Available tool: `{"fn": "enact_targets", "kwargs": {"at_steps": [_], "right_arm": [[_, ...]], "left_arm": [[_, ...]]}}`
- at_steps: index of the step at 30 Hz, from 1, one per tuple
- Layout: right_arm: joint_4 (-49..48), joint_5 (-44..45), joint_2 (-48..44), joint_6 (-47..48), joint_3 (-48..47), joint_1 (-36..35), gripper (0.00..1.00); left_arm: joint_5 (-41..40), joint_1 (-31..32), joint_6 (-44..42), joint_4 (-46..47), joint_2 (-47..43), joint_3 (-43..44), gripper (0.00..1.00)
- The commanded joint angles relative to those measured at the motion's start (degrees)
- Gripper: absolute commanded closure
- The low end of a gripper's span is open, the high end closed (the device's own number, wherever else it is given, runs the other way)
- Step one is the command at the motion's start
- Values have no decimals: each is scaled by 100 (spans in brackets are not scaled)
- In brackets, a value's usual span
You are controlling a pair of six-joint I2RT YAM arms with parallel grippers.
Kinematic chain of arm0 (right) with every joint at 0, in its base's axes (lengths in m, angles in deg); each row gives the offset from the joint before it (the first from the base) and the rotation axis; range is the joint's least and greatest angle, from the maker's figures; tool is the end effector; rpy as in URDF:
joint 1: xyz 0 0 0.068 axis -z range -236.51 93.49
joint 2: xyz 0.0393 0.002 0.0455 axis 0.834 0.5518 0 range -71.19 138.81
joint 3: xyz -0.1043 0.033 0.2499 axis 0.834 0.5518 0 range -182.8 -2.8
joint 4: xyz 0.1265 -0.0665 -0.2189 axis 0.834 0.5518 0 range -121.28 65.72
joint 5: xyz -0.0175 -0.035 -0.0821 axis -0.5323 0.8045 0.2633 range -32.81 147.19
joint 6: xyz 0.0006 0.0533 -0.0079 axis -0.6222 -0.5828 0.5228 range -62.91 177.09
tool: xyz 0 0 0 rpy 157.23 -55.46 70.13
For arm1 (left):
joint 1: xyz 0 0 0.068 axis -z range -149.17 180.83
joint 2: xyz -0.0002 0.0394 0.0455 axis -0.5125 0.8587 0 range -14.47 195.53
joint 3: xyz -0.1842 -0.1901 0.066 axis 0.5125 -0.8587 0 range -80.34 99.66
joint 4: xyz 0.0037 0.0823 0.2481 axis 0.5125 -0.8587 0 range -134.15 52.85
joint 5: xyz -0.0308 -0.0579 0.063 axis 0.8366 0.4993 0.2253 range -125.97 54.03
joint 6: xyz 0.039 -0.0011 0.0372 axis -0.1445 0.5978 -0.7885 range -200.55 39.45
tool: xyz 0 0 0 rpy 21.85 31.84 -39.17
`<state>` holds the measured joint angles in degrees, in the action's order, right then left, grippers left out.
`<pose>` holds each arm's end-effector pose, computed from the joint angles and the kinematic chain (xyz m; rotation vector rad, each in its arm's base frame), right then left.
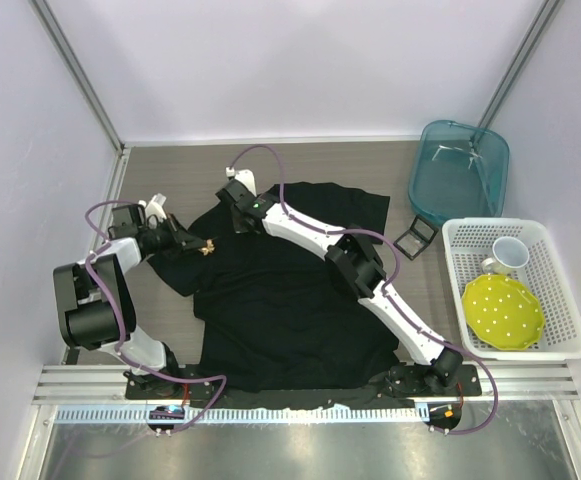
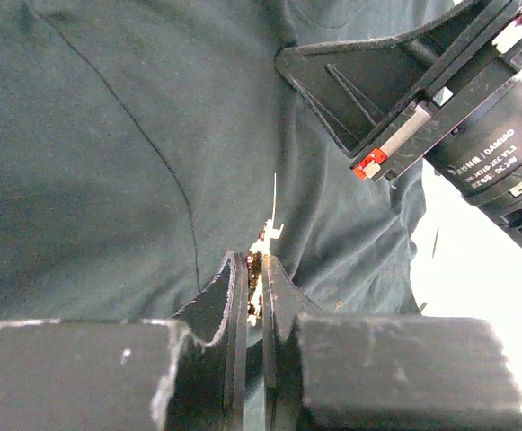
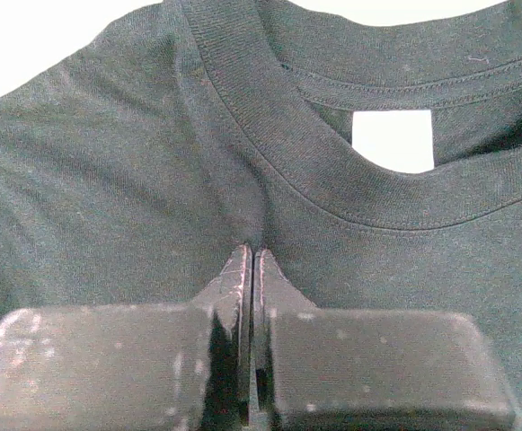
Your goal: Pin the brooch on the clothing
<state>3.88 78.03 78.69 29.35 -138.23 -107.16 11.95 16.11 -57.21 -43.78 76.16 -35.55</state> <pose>0.3712 0.4328 0.1612 -0.3132 2.3523 0.2129 0.2933 0.0497 0.1659 -0.4287 2.3260 -1.0961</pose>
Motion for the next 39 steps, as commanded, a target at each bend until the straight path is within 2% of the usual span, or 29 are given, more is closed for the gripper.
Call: {"fn": "enact_targets", "kwargs": {"at_steps": [1,12,23,30,39], "right_arm": [[-184,-36,-336,172,-79,-6,99],[-492,-282,-1031,516,131,-6,99],[-642,-713,-1365,674,421,29,99],[-677,-1029,-1462,718,580,108,99],[-738,-1293,-1567,709,729,187,99]], "left_arm": [[410,171,-329,154,165,292,100],[832,400,-1014,-171,798,977,97],[1869,409,-1340,-259,1045,1269,97],[2072,409,-1472,-251,869,1225,97],[1897,409,-1454,-224,956,1286,98]]}}
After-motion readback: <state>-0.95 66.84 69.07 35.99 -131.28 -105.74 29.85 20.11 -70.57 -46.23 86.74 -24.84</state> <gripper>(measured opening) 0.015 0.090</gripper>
